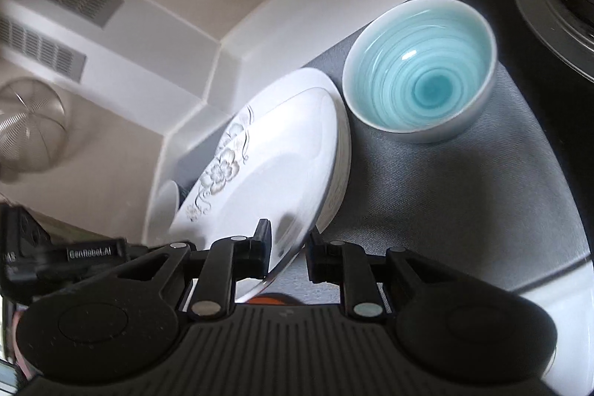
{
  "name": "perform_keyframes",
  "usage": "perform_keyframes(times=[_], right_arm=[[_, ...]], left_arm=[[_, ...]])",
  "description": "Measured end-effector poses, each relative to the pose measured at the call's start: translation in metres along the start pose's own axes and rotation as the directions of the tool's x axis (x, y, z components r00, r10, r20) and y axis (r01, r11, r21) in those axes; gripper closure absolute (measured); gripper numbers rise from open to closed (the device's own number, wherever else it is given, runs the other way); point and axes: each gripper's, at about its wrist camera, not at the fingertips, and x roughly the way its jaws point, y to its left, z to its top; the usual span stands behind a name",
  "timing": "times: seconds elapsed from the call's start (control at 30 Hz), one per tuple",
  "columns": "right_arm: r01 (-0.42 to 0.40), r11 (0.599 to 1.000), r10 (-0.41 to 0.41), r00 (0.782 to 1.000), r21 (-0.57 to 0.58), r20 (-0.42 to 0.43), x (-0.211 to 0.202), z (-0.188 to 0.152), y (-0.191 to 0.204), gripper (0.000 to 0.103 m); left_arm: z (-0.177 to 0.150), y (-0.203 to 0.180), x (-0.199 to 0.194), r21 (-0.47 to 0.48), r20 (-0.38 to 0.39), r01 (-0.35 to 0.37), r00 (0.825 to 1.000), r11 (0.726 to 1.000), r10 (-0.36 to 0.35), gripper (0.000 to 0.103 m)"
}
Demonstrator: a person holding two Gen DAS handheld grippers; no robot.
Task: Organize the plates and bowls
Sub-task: 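Lower the held plate onto the other white floral plate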
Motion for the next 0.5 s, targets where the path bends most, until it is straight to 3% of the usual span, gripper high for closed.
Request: perform_keyframes(times=[0.37,0.5], right_arm=[[0.146,0.989,-0.146,0.989,0.005,0.019,0.013,0.001,0.014,0.083],[0.185,0.983,-0.185,0.982,0.020,0.039,0.014,0.001,0.018,0.086]], left_arm=[[0.004,0.002,0.011,-0.006,-0.022,-0.021,1.000,1.000,0.021,0.076],[0.005,0.017,0.024,-0.090,-0.093,-0.001,0.996,0.996,-0.007,0.074]])
